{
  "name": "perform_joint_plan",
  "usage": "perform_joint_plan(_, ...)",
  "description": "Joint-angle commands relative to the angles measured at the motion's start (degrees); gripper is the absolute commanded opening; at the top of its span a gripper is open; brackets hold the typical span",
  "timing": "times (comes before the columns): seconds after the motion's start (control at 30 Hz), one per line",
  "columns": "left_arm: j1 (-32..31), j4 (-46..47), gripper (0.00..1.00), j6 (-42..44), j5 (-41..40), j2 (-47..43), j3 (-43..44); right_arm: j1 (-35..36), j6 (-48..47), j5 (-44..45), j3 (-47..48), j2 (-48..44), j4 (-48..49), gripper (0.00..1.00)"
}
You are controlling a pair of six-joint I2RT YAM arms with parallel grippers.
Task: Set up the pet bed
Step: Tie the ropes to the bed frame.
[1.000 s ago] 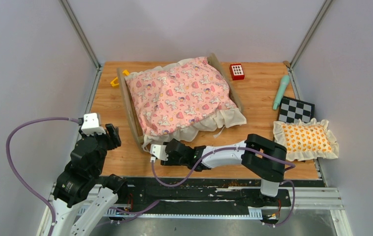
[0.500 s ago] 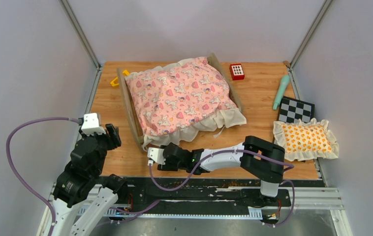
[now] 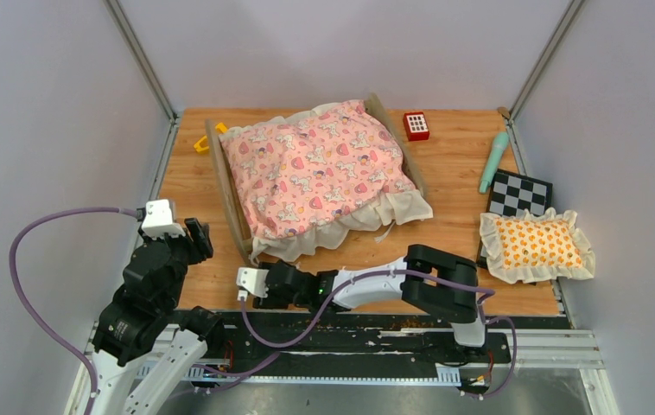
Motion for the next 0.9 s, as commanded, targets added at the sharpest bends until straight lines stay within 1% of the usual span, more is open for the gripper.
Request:
perform_joint_plan(0.0,-0.1,1.6,0.67,-0.6,0.7,-0.1,-0.2,-0.4,-0.8,-0.7,1.9,-1.1,3.3,0.58)
perform_joint_plan(0.17,-0.1,1.9,0.67,-0.6,0.8,0.3,-0.2,-1.9,-0.9,-9.1,-2.6,-8.8,1.2,0.6)
perform_joint_plan(0.2,-0.1,1.9,0.67,-0.6,0.9,0.3,-0.2,-2.2,-1.4,-12.0,-3.4,-11.1,0.5,0.6)
perform_joint_plan(0.33,-0.1,2.5,0.67,-0.6,1.1,0.6,-0.2,-3.3,-6.5,-17.9,-6.1,-16.0,-3.4,0.6)
perform_joint_plan(0.4,-0.1,2.7,0.67,-0.6,1.4,0.7,-0.2,-4.2,-11.7,-21.5,-5.7,-16.7,-7.6,0.53)
perform_joint_plan(0.43,-0.1,2.8,0.67,-0.7,1.5,0.7,-0.1,-5.2,-15.3,-25.5,-5.1,-16.7,-11.2,0.51)
perform_joint_plan(0.5,-0.1,2.9,0.67,-0.8,1.6,0.8,-0.2,-7.8,-22.6,-35.5,-4.2,-17.1,-15.8,0.49)
perform_joint_plan(0.53,-0.1,2.9,0.67,-0.8,1.7,0.8,-0.2,-9.1,-30.0,-41.3,-4.4,-17.3,-17.5,0.51)
perform_joint_plan(0.57,-0.1,2.8,0.67,-0.8,1.7,0.7,-0.2,-10.1,-40.0,-46.6,-4.3,-17.3,-22.1,0.55)
perform_joint_plan(0.6,-0.1,2.7,0.67,-0.9,1.7,0.7,-0.2,-10.6,-47.9,-48.9,-3.9,-17.0,-25.8,0.57)
perform_joint_plan(0.63,-0.1,2.6,0.67,-0.9,1.8,0.7,-0.2,-10.8,-54.5,-49.0,-3.1,-16.2,-29.1,0.59)
perform_joint_plan(0.67,-0.1,2.5,0.67,-1.0,1.9,0.6,-0.3,-11.0,-59.0,-48.4,-1.1,-15.0,-32.6,0.59)
perform_joint_plan(0.73,-0.1,2.4,0.67,-1.1,2.1,0.4,-0.5,-11.1,-63.9,-47.8,4.4,-11.4,-39.1,0.59)
perform_joint_plan(0.87,-0.1,2.6,0.67,-1.2,2.3,0.2,-0.7,-11.1,-73.8,-49.8,17.4,-2.5,-53.1,0.58)
